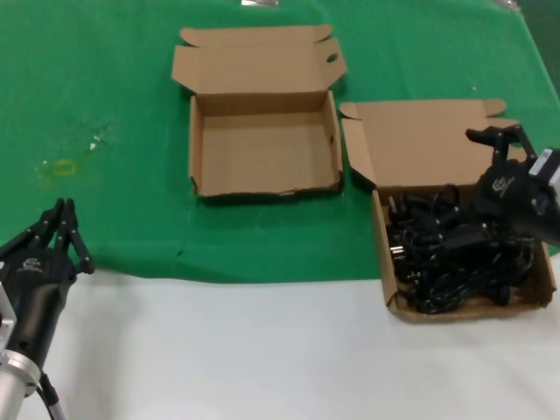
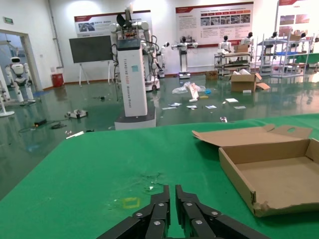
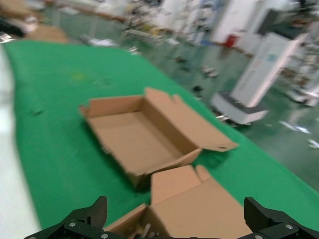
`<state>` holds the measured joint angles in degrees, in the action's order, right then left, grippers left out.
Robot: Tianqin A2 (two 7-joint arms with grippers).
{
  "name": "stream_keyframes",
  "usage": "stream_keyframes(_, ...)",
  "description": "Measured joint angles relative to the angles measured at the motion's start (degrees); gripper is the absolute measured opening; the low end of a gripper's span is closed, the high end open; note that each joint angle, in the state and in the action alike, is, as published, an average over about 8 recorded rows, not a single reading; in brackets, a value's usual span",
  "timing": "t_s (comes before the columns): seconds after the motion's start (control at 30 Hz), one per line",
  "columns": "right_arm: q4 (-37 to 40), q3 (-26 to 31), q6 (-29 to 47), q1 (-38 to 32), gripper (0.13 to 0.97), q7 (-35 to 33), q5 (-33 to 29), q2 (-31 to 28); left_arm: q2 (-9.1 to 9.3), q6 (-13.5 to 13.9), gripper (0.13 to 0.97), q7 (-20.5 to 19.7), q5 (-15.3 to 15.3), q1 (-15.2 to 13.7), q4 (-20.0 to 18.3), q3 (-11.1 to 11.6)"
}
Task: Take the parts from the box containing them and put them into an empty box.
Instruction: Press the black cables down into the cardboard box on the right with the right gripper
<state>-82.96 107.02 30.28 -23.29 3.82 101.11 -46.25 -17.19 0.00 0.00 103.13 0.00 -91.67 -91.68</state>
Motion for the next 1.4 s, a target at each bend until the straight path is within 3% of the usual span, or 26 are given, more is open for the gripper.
stream_keyframes(0.2, 4.8, 3.0, 12.4, -8.0, 0.966, -3.4, -2.3, -2.2, 0.00, 0.0, 0.159, 0.0, 0.0, 0.0, 0.0, 0.0)
stream_keyframes(0.73, 19.3, 10.9, 36.1, -26.3, 0.966, -18.7, -10.9, -1.1, 0.00, 0.0, 0.144, 0.0, 0.0, 0.0, 0.0, 0.0)
stream_keyframes(1.0, 27.9, 14.4, 41.4, -34.3, 0.966, -27.0, -16.1, 3.0, 0.00, 0.0, 0.144, 0.0, 0.0, 0.0, 0.0, 0.0)
stream_keyframes(1.4, 42.3, 17.8, 42.3, -42.1, 0.966, -35.0, -21.7, 10.3, 0.00, 0.0, 0.144, 0.0, 0.0, 0.0, 0.0, 0.0)
